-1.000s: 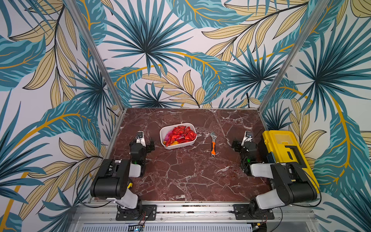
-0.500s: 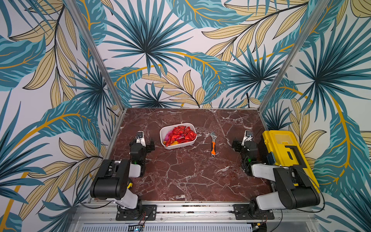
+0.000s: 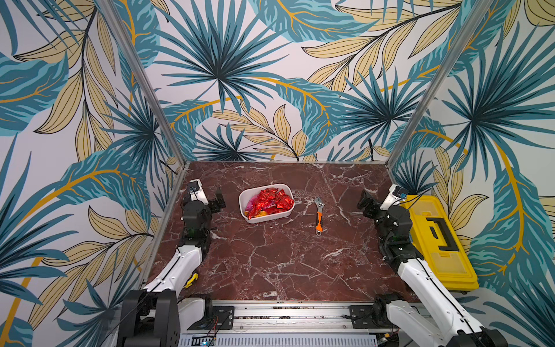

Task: Take the tea bags out of the storage box
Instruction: Pick up the tea bag from the storage box.

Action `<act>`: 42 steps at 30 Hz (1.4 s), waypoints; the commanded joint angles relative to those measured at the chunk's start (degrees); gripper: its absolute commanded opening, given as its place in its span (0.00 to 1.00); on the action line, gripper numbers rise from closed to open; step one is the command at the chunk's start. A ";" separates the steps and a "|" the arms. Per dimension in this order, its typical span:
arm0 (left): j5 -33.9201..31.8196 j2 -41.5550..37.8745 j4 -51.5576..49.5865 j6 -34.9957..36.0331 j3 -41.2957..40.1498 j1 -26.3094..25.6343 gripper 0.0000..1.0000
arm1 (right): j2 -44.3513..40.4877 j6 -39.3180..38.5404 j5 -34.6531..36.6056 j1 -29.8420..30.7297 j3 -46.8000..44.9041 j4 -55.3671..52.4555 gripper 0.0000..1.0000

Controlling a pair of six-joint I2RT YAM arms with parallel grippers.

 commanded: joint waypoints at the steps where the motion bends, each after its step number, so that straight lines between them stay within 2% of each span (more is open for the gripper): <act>1: 8.02 -2.60 -20.79 -9.89 6.50 0.39 1.00 | 1.31 10.34 -10.02 -0.01 4.25 -19.33 1.00; 4: 16.76 -2.49 -30.82 -13.42 10.61 0.15 1.00 | 3.60 12.91 -16.27 -0.01 7.26 -27.32 0.97; 7: 21.46 -0.62 -37.78 -13.23 13.77 -2.97 1.00 | 4.84 16.74 -21.28 0.64 7.47 -29.13 0.93; 11: 20.19 4.16 -46.83 -9.40 18.63 -9.03 1.00 | 6.08 21.94 -25.19 5.03 6.09 -27.91 0.90; 16: 17.95 11.84 -53.50 -5.27 24.49 -12.96 1.00 | 9.04 23.57 -21.48 13.71 6.84 -28.77 0.90; 20: 15.63 17.84 -57.23 -2.48 30.15 -15.61 1.00 | 12.06 24.19 -21.28 16.86 7.63 -27.64 0.90; 29: 15.52 29.64 -63.10 0.67 40.37 -16.64 0.84 | 15.63 25.75 -21.03 19.93 8.59 -25.06 0.89; 38: 15.80 32.89 -63.26 1.13 42.00 -16.76 0.56 | 16.85 26.27 -21.14 20.46 8.77 -23.70 0.87; 42: 15.86 33.51 -63.23 1.38 42.59 -16.76 0.40 | 16.66 26.27 -21.04 20.54 8.71 -23.86 0.86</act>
